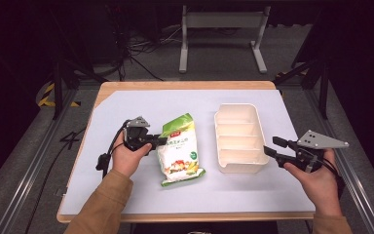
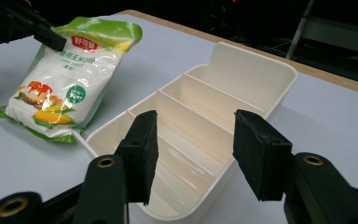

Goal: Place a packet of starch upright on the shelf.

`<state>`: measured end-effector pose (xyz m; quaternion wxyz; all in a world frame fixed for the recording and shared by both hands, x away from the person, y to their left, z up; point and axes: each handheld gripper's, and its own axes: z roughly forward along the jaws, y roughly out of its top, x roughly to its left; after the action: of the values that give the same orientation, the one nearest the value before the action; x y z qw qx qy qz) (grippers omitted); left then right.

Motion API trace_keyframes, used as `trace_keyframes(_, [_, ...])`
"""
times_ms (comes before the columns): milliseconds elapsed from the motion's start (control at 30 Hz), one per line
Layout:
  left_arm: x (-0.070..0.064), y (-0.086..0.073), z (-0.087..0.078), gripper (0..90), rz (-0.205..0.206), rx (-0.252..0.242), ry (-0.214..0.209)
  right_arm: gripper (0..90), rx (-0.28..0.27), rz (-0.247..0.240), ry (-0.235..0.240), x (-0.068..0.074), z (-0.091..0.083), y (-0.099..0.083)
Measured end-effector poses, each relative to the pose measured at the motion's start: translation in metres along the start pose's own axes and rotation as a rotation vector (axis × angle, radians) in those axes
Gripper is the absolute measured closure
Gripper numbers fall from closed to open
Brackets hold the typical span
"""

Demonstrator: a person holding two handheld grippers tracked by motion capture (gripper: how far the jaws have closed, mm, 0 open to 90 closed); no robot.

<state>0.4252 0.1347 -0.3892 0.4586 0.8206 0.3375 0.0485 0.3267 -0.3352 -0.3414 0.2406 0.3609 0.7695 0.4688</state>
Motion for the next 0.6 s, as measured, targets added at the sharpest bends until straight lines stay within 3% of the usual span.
trace_keyframes(200, [-0.014,0.011,-0.019,78.1,0.058,-0.038,0.001,50.4,-0.007,-0.022,0.023,0.008,0.002,0.01])
trace_keyframes(233, [-0.016,0.014,-0.025,78.1,0.091,-0.047,0.016,50.4,-0.01,-0.025,0.028,0.009,0.003,0.012])
trace_keyframes(300, [-0.018,0.014,-0.027,78.2,0.092,-0.052,0.015,50.5,-0.011,-0.029,0.034,0.01,0.003,0.013])
trace_keyframes(433, [-0.027,0.019,-0.04,78.4,0.156,-0.072,0.049,50.6,-0.009,-0.045,0.059,0.016,0.007,0.022])
trace_keyframes(600, [-0.031,0.022,-0.048,78.5,0.206,-0.091,0.064,50.7,-0.007,-0.076,0.089,0.024,0.013,0.035])
